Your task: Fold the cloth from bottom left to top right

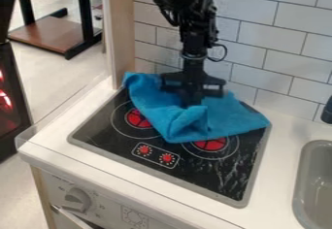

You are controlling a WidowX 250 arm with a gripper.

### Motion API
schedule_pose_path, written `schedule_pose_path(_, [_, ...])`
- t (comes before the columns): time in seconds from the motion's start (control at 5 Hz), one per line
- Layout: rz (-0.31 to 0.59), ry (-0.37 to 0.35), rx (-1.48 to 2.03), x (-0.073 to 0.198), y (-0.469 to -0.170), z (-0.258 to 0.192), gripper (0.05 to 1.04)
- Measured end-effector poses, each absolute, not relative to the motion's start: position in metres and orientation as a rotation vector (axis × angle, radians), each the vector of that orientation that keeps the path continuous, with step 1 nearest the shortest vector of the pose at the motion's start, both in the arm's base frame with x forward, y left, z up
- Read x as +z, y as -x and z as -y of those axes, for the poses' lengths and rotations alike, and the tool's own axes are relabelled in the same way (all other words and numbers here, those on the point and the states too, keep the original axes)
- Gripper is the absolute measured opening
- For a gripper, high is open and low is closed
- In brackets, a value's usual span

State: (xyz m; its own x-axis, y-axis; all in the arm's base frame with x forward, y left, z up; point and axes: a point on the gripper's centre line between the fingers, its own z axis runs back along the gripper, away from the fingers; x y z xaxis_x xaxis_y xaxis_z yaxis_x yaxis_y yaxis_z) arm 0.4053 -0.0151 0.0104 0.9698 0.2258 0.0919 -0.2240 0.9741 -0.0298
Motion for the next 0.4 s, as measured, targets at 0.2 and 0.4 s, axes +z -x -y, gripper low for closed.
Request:
schedule_pose_path(0.2, [0.095, 0.020, 0.208, 0.0104, -0.4052, 0.0159, 0.352])
schedule_pose_path(0.4, [0.087, 0.037, 0.210, 0.0093, -0.4031, 0.0182, 0.621])
